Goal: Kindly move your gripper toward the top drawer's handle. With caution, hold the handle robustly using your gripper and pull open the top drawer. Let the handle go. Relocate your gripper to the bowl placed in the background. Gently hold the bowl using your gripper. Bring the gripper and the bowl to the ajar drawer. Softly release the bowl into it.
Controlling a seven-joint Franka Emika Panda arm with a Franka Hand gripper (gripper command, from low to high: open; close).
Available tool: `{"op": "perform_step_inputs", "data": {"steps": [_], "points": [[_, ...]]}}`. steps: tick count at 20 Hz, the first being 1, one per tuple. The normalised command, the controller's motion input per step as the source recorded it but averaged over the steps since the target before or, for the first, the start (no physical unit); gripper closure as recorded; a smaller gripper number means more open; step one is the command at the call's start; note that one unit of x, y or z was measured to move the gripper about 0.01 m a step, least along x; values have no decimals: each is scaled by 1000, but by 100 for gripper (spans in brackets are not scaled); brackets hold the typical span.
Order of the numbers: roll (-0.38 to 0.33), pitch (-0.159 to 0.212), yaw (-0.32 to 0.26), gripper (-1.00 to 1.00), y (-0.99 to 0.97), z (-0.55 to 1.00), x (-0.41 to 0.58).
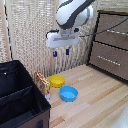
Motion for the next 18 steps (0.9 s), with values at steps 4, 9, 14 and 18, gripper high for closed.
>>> {"op": "perform_step_inputs", "data": {"steps": [4, 9, 14, 18], "points": [[-171, 0, 60, -100, -152, 419, 44], [-232, 3, 71, -100, -115, 470, 123], [-291, 0, 77, -100, -147, 253, 98], [-324, 0, 98, -100, -142, 111, 59]]}}
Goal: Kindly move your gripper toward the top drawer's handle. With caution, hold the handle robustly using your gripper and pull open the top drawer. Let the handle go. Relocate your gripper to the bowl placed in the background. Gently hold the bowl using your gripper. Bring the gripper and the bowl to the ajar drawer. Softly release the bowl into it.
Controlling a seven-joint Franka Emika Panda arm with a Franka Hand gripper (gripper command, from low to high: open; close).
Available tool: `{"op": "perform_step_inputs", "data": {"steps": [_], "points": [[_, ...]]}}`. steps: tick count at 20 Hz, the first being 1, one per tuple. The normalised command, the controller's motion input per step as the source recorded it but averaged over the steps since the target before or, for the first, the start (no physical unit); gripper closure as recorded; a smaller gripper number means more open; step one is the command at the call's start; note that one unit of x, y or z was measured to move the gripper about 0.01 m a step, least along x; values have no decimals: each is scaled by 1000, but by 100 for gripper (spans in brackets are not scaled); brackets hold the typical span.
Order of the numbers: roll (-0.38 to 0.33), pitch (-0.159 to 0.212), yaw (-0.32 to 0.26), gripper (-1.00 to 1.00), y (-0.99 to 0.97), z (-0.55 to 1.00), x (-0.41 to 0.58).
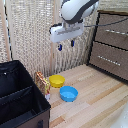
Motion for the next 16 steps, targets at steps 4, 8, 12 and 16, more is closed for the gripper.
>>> {"op": "perform_step_inputs", "data": {"steps": [4, 8, 12, 16], "points": [[-337, 0, 105, -100, -151, 53, 21], [-342, 0, 111, -100, -151, 28, 1], [-339, 0, 103, -100, -136, 51, 39], [-337, 0, 94, -100, -117, 82, 91]]}}
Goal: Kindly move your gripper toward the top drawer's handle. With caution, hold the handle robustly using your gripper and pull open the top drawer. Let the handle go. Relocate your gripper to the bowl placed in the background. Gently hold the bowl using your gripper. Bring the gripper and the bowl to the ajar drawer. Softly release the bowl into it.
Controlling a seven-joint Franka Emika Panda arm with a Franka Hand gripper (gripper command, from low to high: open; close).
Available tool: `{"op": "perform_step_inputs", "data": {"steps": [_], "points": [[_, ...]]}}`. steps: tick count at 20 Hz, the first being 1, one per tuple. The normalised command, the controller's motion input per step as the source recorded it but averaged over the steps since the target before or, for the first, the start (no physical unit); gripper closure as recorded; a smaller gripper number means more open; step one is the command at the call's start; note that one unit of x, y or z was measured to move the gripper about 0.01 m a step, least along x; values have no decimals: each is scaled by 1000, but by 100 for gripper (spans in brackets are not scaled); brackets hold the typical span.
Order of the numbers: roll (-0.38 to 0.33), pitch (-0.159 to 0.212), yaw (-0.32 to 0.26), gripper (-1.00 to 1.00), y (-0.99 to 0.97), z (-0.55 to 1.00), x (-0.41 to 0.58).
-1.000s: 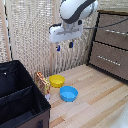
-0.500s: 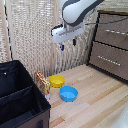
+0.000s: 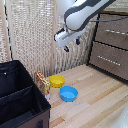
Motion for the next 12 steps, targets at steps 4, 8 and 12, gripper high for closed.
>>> {"op": "perform_step_inputs", "data": {"steps": [4, 8, 12], "points": [[-312, 0, 94, -100, -67, 197, 139], [-311, 0, 86, -100, -19, 236, 197], [-334, 0, 78, -100, -1, 181, 224]]}}
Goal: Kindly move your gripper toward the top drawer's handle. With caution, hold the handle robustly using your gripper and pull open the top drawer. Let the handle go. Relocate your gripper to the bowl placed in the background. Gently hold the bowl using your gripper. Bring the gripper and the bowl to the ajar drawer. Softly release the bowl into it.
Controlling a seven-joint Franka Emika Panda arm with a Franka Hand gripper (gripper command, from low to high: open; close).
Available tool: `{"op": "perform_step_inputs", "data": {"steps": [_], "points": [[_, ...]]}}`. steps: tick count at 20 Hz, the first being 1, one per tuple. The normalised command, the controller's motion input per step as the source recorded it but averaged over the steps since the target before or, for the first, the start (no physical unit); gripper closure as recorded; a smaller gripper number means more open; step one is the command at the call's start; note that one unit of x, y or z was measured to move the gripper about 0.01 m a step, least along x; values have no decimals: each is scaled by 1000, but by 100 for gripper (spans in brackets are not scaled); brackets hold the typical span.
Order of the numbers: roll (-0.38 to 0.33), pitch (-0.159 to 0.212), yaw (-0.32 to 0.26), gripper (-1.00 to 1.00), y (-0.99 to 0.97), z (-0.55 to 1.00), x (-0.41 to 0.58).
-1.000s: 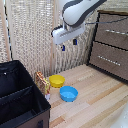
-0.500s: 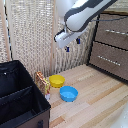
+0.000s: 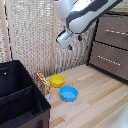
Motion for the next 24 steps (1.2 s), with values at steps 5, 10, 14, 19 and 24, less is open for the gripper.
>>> {"op": "perform_step_inputs", "data": {"steps": [5, 10, 14, 19, 24], "points": [[-351, 0, 80, -100, 0, 133, 211], [-370, 0, 74, -100, -9, 61, 205], [-353, 2, 71, -100, -1, 139, 240], [-348, 21, 48, -100, 22, 228, 248], [-340, 28, 22, -100, 57, 274, 234]]}}
